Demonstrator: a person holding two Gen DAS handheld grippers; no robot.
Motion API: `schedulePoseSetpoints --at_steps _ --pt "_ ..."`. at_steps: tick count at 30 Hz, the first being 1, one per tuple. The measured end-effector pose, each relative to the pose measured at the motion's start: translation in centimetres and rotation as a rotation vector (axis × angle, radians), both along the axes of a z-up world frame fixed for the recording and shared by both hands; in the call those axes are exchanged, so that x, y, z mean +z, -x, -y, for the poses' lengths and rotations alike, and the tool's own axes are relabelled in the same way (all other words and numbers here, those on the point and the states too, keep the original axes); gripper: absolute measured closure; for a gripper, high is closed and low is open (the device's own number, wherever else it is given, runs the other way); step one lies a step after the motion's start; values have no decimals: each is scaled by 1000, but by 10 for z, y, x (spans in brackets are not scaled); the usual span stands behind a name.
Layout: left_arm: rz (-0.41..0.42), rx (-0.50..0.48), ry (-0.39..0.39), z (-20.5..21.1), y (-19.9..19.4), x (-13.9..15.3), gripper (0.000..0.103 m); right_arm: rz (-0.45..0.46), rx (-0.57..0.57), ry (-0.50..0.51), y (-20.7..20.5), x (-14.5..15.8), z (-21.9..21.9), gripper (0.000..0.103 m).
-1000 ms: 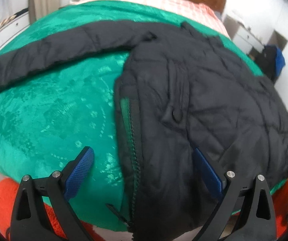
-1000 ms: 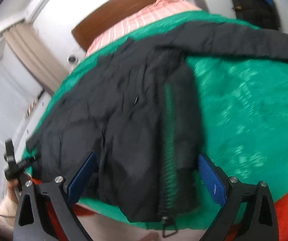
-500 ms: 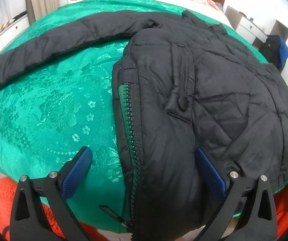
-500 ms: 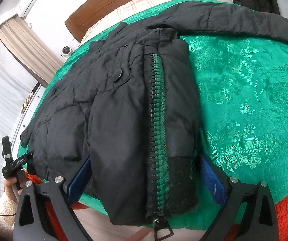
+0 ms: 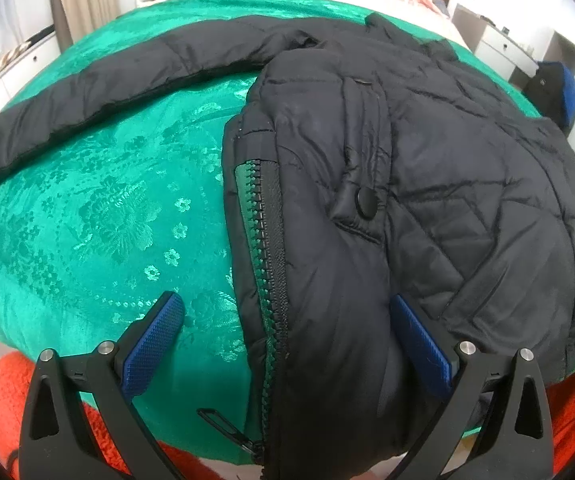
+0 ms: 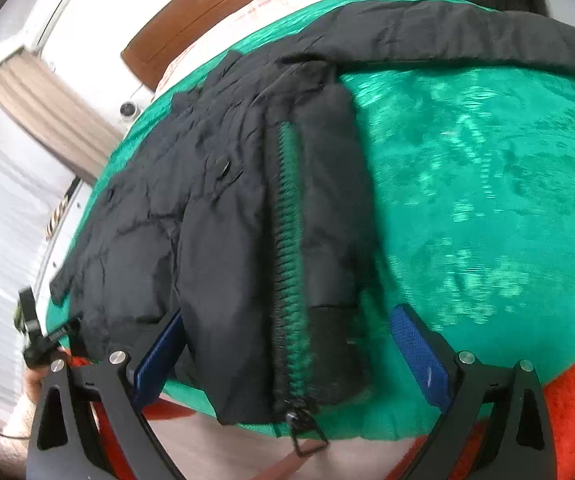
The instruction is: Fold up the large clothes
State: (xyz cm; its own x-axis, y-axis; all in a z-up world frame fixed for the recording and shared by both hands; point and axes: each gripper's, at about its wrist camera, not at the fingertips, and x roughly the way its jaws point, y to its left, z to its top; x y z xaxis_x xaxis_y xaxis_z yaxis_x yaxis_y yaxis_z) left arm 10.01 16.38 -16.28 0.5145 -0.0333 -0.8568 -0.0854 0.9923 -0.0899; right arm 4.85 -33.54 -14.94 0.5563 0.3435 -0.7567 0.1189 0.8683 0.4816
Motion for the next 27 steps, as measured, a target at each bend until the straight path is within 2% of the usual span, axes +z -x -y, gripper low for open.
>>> schedulePoseSetpoints --at_steps 4,7,9,10,11,12,13,14,17,20,24,27 --pt "-17 -10 8 0 -3 -1 0 -27 11 -61 3 -1 5 5" --pt "-27 -19 16 -2 -5 0 0 -41 32 -61 1 -6 -2 6" --pt "-29 -24 26 -3 -6 0 1 -51 17 -50 0 -10 -3 19" --pt "-27 -28 31 -4 -5 1 7 -53 9 -57 -1 -11 -2 31" --pt "-13 -46 55 -6 -3 3 25 -52 0 -74 -1 -11 1 52" --pt "-3 -67 83 -7 -1 5 36 -50 1 -104 0 -11 3 59" --pt "0 -90 113 -6 1 7 57 -50 -2 -109 1 -9 5 65" --pt "1 -99 113 -4 1 9 67 -45 1 -94 3 -6 4 70" --pt "-16 -117 124 -2 2 14 84 -46 13 -95 11 2 2 78" --pt "-38 -150 125 -7 10 21 86 -60 13 -109 24 8 4 79" --pt "-61 -140 149 -17 11 10 84 -109 6 -109 30 -11 3 79" --pt "-73 -117 140 -18 2 4 78 -123 -4 -80 24 -17 0 78"
